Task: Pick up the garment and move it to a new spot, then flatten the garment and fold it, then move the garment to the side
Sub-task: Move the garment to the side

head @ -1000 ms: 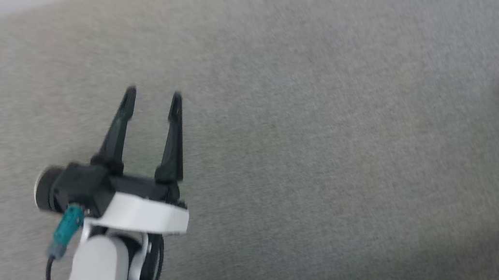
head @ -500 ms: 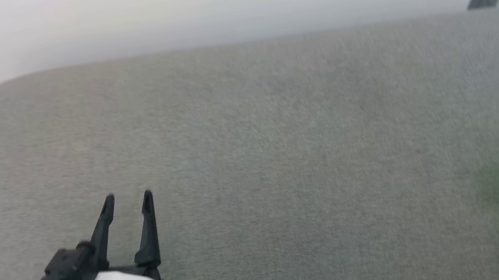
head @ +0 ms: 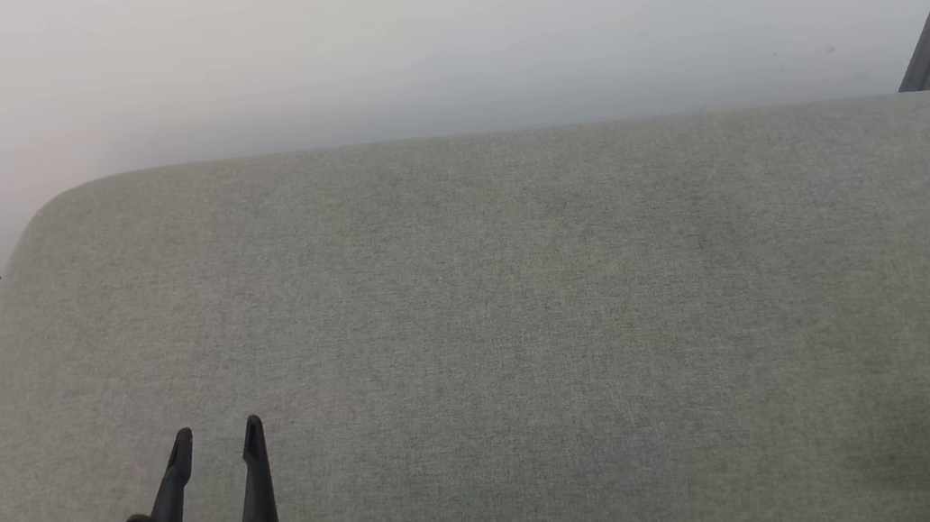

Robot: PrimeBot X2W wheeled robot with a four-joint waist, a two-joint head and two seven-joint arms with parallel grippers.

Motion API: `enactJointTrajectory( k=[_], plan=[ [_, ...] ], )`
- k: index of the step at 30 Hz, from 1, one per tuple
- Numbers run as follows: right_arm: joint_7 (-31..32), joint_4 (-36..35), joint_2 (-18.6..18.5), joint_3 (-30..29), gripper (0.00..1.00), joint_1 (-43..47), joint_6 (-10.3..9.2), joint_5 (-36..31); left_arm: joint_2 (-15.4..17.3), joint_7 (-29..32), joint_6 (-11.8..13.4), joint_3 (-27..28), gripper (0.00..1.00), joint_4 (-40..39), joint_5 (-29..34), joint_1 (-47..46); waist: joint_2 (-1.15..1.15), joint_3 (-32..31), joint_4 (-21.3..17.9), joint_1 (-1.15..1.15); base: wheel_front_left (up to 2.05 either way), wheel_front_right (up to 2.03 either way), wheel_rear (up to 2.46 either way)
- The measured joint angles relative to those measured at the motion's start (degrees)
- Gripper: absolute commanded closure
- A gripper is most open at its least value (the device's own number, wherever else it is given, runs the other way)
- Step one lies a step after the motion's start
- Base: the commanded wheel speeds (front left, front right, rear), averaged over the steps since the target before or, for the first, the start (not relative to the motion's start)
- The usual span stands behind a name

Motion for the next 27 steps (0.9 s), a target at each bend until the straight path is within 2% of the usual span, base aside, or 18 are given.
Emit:
enactJointTrajectory(
  k=[14, 27],
  plan=[
    [3.68, -13.02, 3.78, -5.02, 0.00, 8.25, 0.00, -2.10, 0.34, 0.00, 0.00, 1.93, 0.00, -7.47, 0.88, 6.93, 0.00, 0.24, 0.20, 0.00, 0.00, 0.00, 0.00],
    [5.43, -16.24, 4.35, -6.02, 0.00, 9.22, 0.00, -2.66, -0.51, 0.00, 0.00, 2.08, 0.00, -8.67, 1.79, 7.76, 0.00, 0.35, 0.28, 0.00, 0.00, 0.00, 0.00]
  ],
)
